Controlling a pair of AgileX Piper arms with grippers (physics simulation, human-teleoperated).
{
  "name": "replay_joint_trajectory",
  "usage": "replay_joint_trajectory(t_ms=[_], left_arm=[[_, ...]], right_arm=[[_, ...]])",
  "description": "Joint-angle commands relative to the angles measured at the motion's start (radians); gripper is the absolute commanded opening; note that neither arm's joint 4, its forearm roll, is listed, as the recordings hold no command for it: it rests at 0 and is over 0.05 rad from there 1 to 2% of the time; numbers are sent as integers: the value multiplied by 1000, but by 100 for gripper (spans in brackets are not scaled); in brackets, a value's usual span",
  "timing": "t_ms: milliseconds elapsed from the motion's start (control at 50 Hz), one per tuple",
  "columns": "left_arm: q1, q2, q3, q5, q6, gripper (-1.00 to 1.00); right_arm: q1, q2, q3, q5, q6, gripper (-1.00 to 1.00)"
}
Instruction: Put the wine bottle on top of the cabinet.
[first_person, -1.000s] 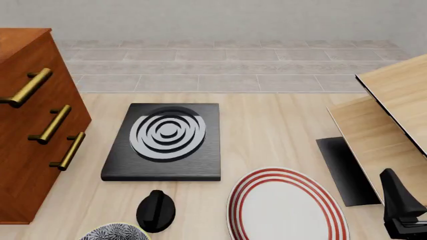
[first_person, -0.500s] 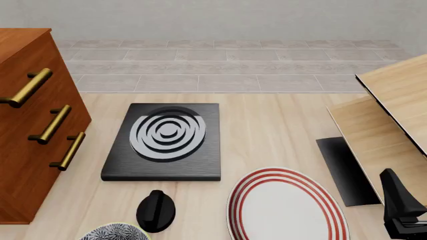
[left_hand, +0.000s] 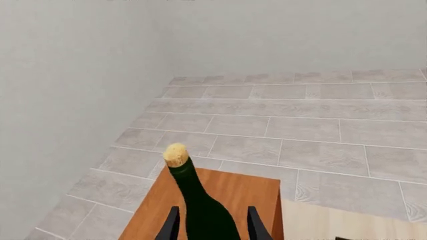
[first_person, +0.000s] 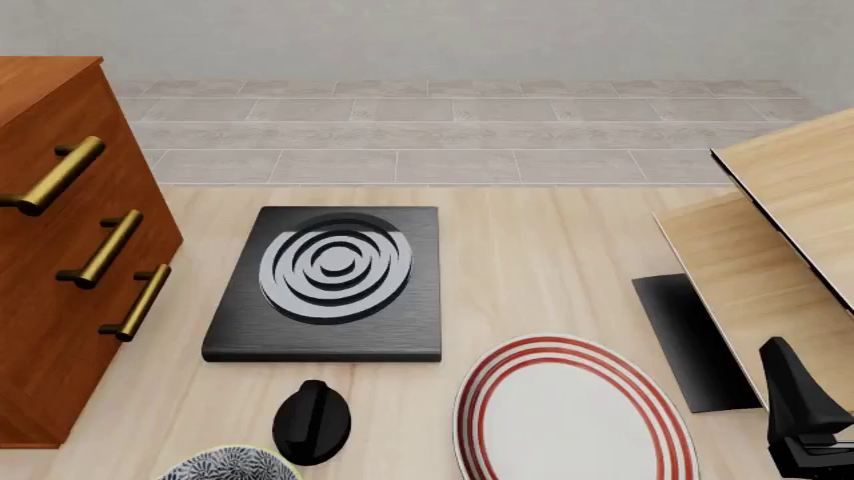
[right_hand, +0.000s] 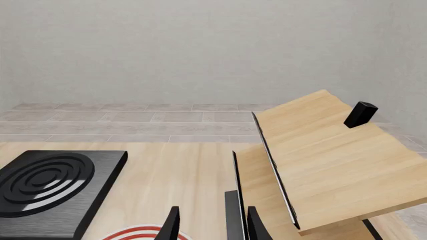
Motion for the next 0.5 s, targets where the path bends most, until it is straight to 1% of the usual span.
replay_joint_trajectory(t_ms=[20,120,160,220,340,400,420,440,500], left_arm=[[-10,-16,6,2,6,100],[-18,-43,7,7,9,100],[-30,-71,22,6,1,100],[-53,-128,84,-8,-3,100],[-64,-168,106,-6,0,100],[-70,-191,121,-8,18,100],[-77,-209,135,-12,34,100],[-83,-234,161,-27,64,100],[-75,-251,180,-36,51,100]], right_arm=[[0,0,0,0,0,100],[0,0,0,0,0,100],[0,0,0,0,0,100],[0,0,0,0,0,100],[0,0,0,0,0,100],[0,0,0,0,0,100],[0,0,0,0,0,100],[0,0,0,0,0,100],[0,0,0,0,0,100]])
